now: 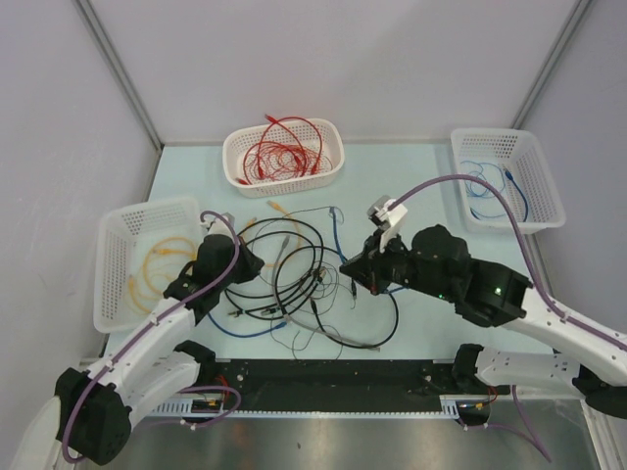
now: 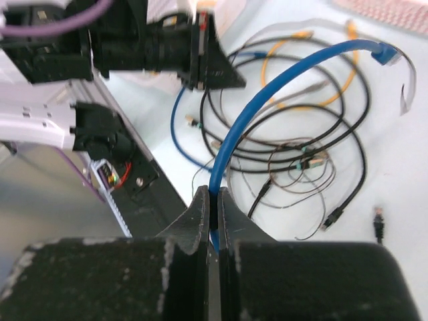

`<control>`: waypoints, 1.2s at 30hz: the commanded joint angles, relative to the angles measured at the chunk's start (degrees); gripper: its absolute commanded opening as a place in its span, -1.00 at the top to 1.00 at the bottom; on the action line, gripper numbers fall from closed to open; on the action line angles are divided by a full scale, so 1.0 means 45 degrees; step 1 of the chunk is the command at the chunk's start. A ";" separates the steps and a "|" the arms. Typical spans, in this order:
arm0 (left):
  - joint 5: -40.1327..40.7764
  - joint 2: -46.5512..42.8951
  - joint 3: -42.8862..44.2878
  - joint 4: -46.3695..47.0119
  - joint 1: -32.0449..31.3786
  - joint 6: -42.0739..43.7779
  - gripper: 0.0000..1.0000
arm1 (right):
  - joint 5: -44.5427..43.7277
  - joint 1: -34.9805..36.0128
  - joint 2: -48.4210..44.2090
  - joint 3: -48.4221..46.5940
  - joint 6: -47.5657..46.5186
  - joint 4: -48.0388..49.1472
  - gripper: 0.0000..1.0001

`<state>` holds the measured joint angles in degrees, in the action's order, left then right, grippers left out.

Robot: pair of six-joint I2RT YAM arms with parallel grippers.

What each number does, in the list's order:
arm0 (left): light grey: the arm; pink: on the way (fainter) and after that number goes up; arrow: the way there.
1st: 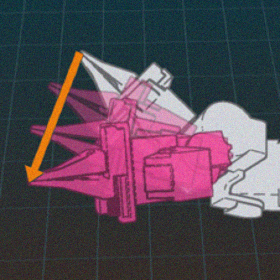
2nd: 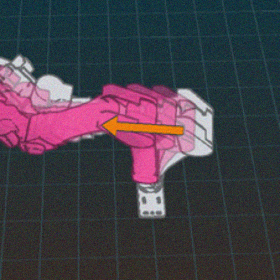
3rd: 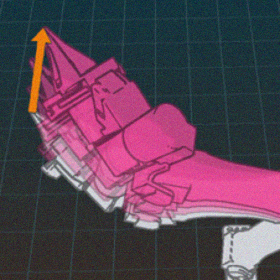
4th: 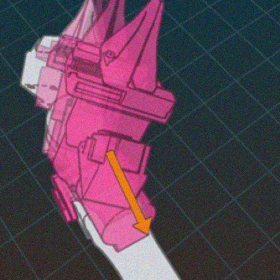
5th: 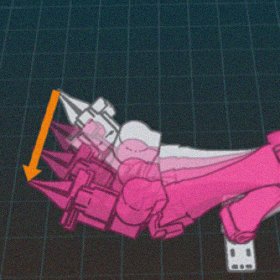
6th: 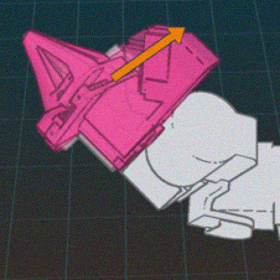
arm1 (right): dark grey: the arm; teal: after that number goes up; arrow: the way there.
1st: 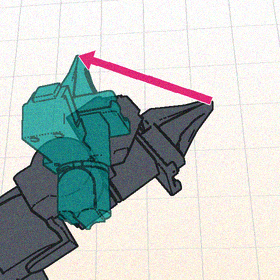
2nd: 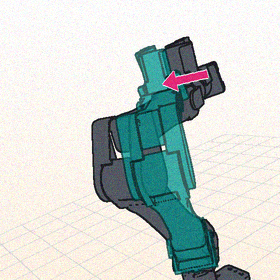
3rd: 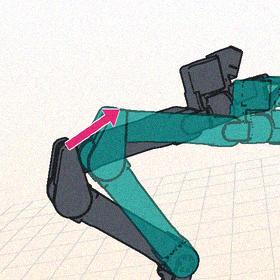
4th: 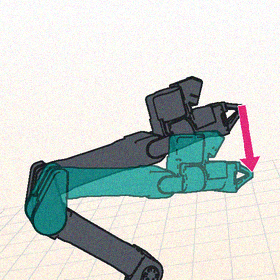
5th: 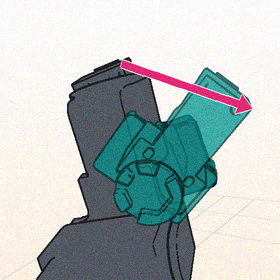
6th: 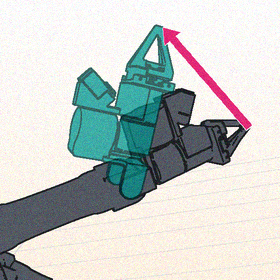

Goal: Untangle the cables

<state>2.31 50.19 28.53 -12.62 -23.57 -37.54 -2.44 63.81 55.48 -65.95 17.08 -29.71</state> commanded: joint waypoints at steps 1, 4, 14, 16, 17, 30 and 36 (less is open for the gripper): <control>0.0016 0.0056 0.0222 -0.0067 0.0082 -0.0135 1.00 | -0.2185 -0.0058 -0.1467 -0.0129 -0.0163 0.1036 1.00; -0.0297 -0.0060 0.0066 0.0129 0.0082 -0.0154 1.00 | -0.4530 -0.0468 -0.1665 -0.0148 0.0089 0.1213 1.00; -0.1176 -0.0822 0.0261 0.0305 0.0063 0.0373 1.00 | -0.5201 -0.8001 -0.0439 -0.0129 0.2492 0.2051 1.00; -0.1370 -0.0920 0.0241 0.0305 0.0082 0.0334 1.00 | -0.5064 -0.9213 -0.0086 -0.0129 0.2784 0.2615 1.00; -0.1449 -0.0939 0.0241 0.0344 0.0082 0.0334 1.00 | -0.5064 -1.0379 0.0419 -0.0129 0.3212 0.2812 1.00; -0.2290 -0.1603 0.0026 0.0442 0.0024 0.0686 1.00 | -0.5883 -1.3144 0.4834 -0.0848 0.1460 0.9726 1.00; -0.2290 -0.1896 -0.0501 0.0383 -0.0464 0.0627 1.00 | -0.6509 -1.3613 0.6379 -0.2040 0.0114 1.1132 1.00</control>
<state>-6.72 42.94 27.73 -11.73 -24.16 -35.55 -27.75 3.88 81.30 -68.99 23.57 9.80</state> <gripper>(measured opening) 0.010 0.024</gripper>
